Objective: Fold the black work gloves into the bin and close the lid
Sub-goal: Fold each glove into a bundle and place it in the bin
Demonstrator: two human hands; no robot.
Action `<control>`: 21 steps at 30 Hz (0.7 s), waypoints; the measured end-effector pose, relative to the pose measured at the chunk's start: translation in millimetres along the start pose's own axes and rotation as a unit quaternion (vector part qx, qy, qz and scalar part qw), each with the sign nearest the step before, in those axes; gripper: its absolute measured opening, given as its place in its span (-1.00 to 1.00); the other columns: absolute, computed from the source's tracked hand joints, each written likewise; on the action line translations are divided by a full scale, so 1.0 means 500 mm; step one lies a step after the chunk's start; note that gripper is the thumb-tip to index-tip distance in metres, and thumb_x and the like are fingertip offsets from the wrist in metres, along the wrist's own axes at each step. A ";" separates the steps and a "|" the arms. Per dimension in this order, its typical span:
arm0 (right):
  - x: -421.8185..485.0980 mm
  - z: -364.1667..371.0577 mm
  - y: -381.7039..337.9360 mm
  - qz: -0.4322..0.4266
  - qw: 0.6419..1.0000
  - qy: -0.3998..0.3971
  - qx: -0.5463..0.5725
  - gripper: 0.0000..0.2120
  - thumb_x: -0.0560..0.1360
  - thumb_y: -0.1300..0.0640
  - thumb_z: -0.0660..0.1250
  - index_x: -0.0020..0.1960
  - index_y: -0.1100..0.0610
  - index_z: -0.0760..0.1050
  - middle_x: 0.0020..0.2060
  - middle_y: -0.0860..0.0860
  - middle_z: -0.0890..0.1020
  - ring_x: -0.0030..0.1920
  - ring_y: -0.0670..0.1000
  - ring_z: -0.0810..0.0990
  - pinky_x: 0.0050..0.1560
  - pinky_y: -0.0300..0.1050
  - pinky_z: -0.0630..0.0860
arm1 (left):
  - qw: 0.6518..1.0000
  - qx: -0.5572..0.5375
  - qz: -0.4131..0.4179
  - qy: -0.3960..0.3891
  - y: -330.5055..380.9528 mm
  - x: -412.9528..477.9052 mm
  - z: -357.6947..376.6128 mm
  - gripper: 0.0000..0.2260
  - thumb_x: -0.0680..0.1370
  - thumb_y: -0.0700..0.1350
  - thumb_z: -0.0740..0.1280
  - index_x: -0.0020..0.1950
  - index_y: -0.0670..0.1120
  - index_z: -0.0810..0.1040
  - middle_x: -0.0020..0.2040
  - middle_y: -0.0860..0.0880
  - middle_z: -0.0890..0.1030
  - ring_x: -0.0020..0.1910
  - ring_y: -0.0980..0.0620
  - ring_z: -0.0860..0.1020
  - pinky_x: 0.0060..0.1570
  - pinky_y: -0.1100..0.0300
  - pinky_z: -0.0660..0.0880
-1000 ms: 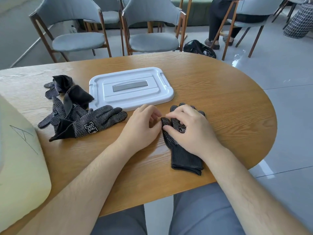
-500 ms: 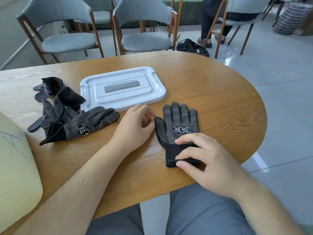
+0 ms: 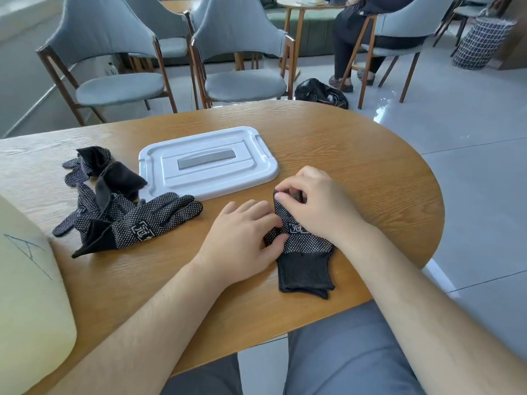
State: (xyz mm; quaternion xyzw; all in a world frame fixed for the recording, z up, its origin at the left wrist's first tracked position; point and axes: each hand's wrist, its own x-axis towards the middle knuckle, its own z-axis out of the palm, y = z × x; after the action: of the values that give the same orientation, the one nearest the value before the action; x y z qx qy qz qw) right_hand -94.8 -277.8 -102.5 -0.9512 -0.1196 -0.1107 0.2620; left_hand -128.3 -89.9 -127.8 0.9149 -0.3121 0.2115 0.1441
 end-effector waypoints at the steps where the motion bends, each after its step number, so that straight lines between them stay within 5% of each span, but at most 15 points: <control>1: 0.010 0.013 0.002 0.008 1.000 -0.009 -0.017 -0.81 0.57 -0.18 0.33 0.09 -0.18 0.66 -0.05 -0.15 0.50 0.09 -0.06 0.46 0.10 -0.07 0.43 | 1.000 0.003 0.000 0.003 -0.001 -0.002 -0.001 -0.79 0.56 0.15 0.32 -0.03 0.04 0.64 -0.05 0.11 0.58 -0.03 0.01 0.57 -0.11 0.01 0.44; 11: 0.016 0.043 0.043 0.034 0.993 0.109 -0.007 -0.80 0.60 -0.01 0.34 0.16 -0.06 0.68 -0.07 -0.07 0.49 0.08 0.03 0.46 0.19 0.04 0.42 | 1.000 -0.023 -0.015 0.000 -0.004 -0.006 -0.002 -0.77 0.56 0.15 0.32 0.07 0.05 0.62 0.06 0.13 0.56 0.08 0.02 0.55 -0.01 0.00 0.44; 16: 0.005 0.036 0.064 0.056 0.994 0.089 0.011 -0.87 0.52 -0.08 0.44 0.03 -0.12 0.71 -0.03 -0.09 0.48 0.12 0.04 0.45 0.25 0.04 0.39 | 0.999 -0.039 -0.022 -0.027 0.006 -0.004 0.008 -0.61 0.57 0.25 0.27 0.26 0.07 0.62 0.28 0.17 0.56 0.32 0.09 0.47 0.22 0.10 0.36; 21: 0.004 0.038 0.061 0.059 0.989 0.130 0.045 -0.89 0.55 -0.01 0.44 0.00 -0.05 0.73 -0.08 -0.08 0.48 0.10 0.05 0.47 0.22 0.12 0.46 | 0.998 -0.036 -0.029 -0.046 0.003 -0.004 0.012 -0.58 0.55 0.30 0.26 0.27 0.11 0.62 0.29 0.21 0.56 0.33 0.14 0.47 0.24 0.11 0.33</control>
State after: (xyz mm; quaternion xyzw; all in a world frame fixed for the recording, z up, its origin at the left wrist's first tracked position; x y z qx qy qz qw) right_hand -81.1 -293.1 -132.4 -0.9213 -0.0329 -0.2127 0.3237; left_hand -128.7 -92.3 -133.7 0.9266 -0.2990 0.1541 0.1683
